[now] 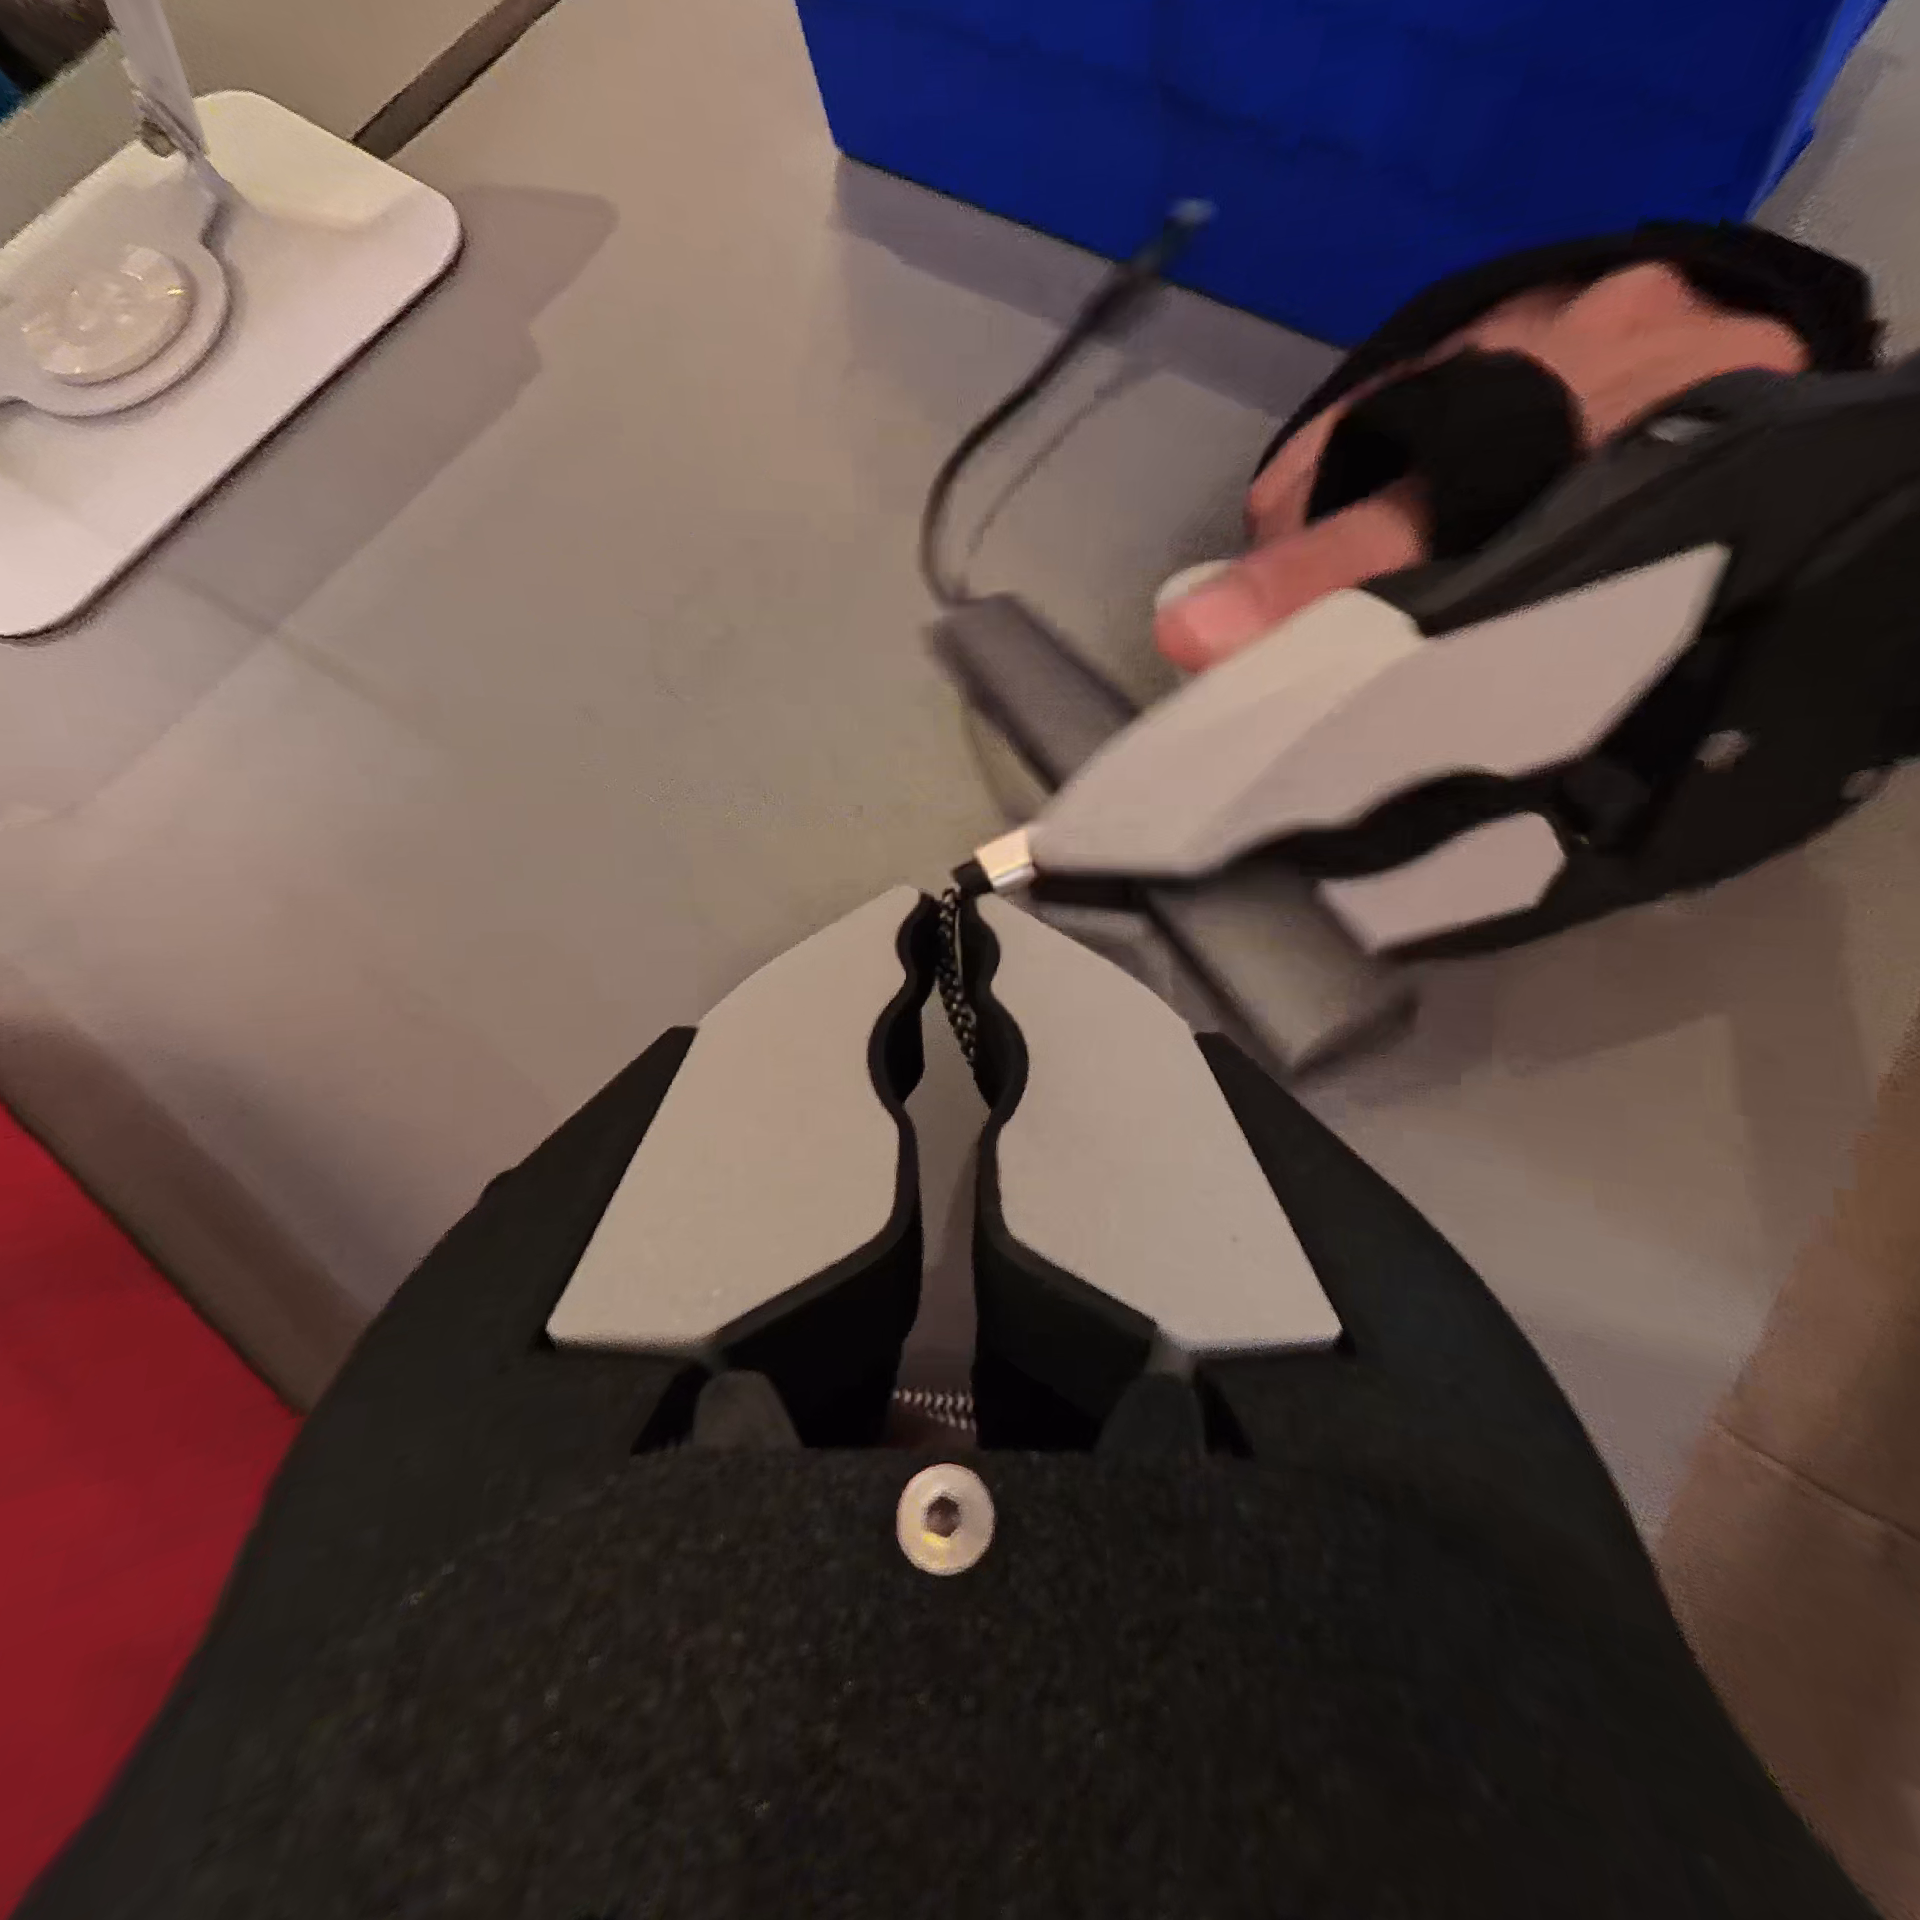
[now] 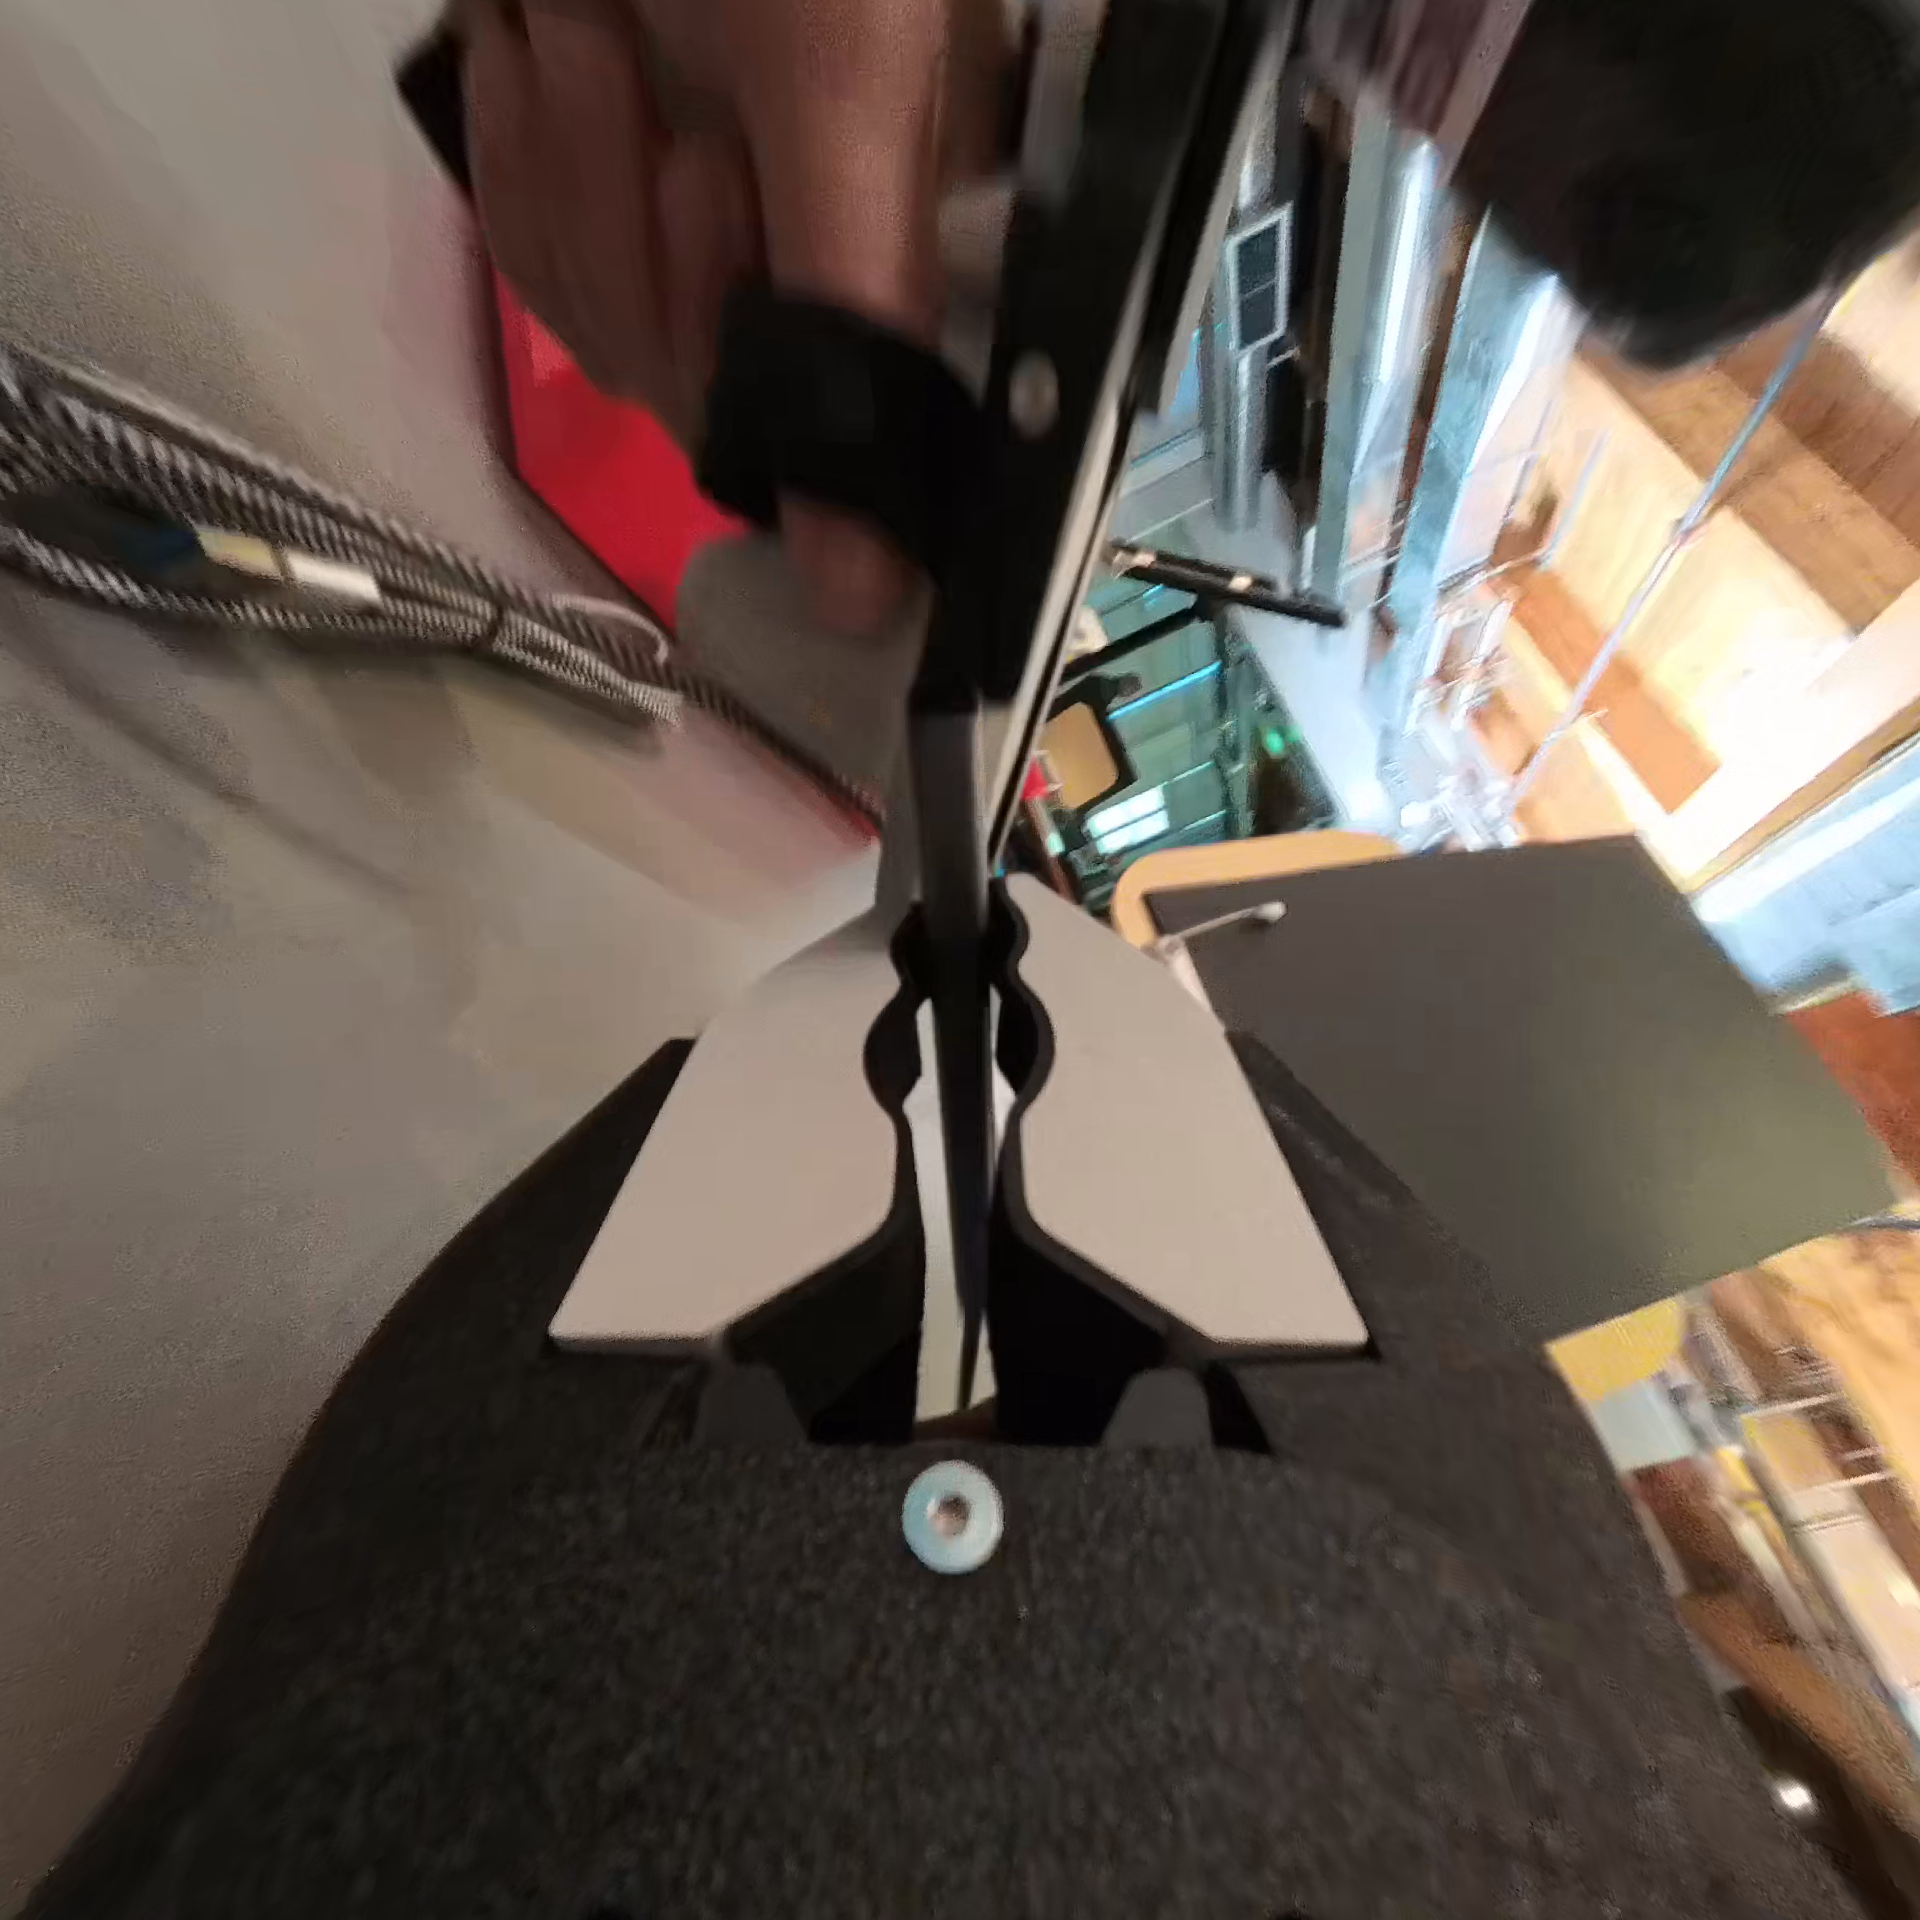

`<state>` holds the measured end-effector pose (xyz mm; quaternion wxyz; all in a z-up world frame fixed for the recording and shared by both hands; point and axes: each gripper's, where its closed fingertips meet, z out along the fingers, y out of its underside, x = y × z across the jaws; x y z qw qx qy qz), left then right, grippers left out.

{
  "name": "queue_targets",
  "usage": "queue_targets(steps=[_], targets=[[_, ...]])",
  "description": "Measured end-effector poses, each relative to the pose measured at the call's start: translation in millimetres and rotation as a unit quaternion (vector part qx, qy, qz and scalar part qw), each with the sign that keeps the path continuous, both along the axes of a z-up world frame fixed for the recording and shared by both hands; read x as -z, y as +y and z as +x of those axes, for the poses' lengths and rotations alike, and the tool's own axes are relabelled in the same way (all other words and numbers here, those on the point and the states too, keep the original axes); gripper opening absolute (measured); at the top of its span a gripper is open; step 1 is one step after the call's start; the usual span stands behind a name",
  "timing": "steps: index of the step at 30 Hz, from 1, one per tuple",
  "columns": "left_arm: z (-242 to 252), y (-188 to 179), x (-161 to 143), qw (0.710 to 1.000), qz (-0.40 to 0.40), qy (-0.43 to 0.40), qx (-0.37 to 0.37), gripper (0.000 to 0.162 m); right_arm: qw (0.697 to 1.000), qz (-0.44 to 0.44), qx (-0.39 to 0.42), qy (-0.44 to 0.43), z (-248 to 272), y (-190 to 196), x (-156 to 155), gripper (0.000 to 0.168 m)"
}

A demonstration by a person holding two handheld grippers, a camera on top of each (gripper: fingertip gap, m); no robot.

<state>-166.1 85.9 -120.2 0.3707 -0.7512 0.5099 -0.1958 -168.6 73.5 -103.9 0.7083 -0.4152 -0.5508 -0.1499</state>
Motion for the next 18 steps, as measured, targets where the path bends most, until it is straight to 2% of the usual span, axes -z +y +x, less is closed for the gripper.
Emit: queue_targets(steps=[2, 4, 8, 10, 13, 18], targets=[[1.7, -0.6, -13.4, 0.999, 0.007, -0.047, -0.001, 0.002, 0.999, 0.035, 0.023, 0.000, 6.1, 2.6, -9.9, 0.010], [0.9, -3.6, -11.6, 0.999, -0.002, -0.034, 0.005, 0.003, 1.000, 0.000, 0.008, 0.017, 12.2, 4.1, -7.7, 0.010], [-4.0, -0.9, 4.0, 0.999, -0.028, -0.031, -0.008, 0.003, 0.999, -0.028, 0.033, -0.021, 10.3, 14.3, 11.1, 0.010], [-5.3, -6.4, 3.1, 0.997, -0.052, -0.052, -0.007, 0.003, 0.997, -0.054, 0.049, -0.024, 17.2, 22.6, 16.9, 0.011], [-11.5, -6.3, 0.5, 0.998, -0.044, -0.044, -0.014, 0.003, 0.993, -0.079, 0.082, -0.037, 23.5, 34.9, 28.7, 0.010], [-12.4, -6.7, -0.9, 0.998, -0.047, -0.050, -0.014, 0.003, 0.994, -0.083, 0.068, -0.026, 22.0, 33.6, 26.1, 0.009]])
